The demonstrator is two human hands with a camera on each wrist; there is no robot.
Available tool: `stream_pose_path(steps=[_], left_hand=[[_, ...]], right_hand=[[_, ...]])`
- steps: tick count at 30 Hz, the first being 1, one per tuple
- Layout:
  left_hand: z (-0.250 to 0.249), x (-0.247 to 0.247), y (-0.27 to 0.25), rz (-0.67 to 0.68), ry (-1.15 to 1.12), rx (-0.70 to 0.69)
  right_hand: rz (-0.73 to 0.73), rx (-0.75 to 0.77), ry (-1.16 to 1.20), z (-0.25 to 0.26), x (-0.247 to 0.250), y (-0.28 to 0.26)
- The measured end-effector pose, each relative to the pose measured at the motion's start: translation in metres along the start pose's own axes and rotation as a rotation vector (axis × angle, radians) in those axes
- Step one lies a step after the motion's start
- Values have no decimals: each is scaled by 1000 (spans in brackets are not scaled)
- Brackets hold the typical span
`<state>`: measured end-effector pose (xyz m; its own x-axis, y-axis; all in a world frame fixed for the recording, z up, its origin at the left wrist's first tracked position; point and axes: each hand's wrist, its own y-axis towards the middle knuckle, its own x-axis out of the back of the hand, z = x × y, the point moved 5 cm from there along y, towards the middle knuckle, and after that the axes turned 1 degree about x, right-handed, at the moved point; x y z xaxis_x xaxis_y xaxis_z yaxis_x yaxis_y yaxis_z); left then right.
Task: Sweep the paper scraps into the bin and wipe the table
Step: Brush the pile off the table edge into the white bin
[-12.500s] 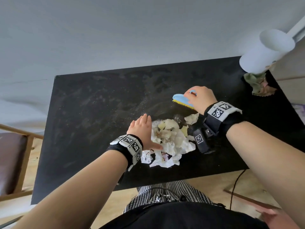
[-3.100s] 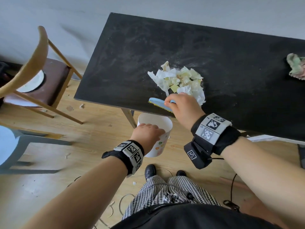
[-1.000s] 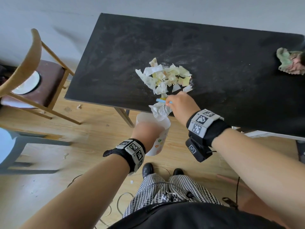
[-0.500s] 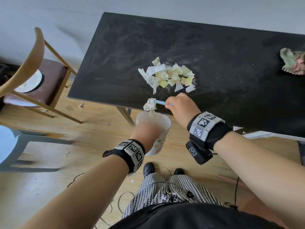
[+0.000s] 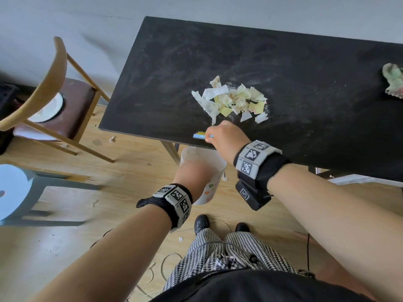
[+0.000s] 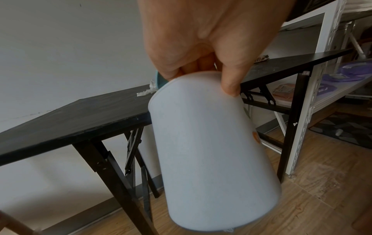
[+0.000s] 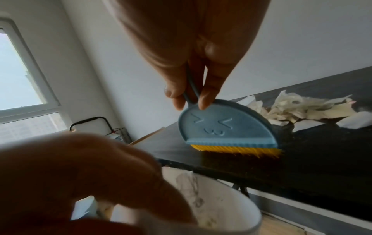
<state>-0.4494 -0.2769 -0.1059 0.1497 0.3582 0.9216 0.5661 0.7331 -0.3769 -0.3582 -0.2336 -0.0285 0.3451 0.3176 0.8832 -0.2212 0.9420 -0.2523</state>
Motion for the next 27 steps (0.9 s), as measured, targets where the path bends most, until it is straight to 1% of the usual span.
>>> stream_pose_path(steps=[1,3,6,9,11,13,15,16,18,20,22,24,26,27], left_hand=[[1,0,0,-1,-2,-4],[2,0,1,-4,0,-15],[-1,-1,2,17,0,-38],[-7,1,6,26,3,-69],[-14,2,9,27,5,-85],[-21,2,11,34,17,-93],[-28,3,15,43,25,-92],[-30,4,17,45,27,-87],[-35,6,21,49,25,-67],[-38,7,23,60,21,-39],[-42,7,25,74,24,-12],[-45,9,29,75,25,11],[-48,11,33,78,21,29],[-50,13,35,79,20,37]], right_hand=[[15,10,17,1,-3,-3],[-12,-2,93,-2,0,-12],[-152,-47,118,-19,20,-21],[-312,-169,80,-51,42,-28],[-371,-278,9,-76,50,-30],[-344,-379,-69,-101,52,-29],[-312,-464,-76,-119,50,-28],[-288,-480,-82,-124,48,-26],[-224,-443,-96,-125,41,-23],[-165,-330,-78,-116,34,-21],[-139,-212,-30,-107,32,-24],[-165,-152,22,-106,43,-28],[-216,-161,41,-115,62,-31],[-235,-180,10,-122,72,-30]])
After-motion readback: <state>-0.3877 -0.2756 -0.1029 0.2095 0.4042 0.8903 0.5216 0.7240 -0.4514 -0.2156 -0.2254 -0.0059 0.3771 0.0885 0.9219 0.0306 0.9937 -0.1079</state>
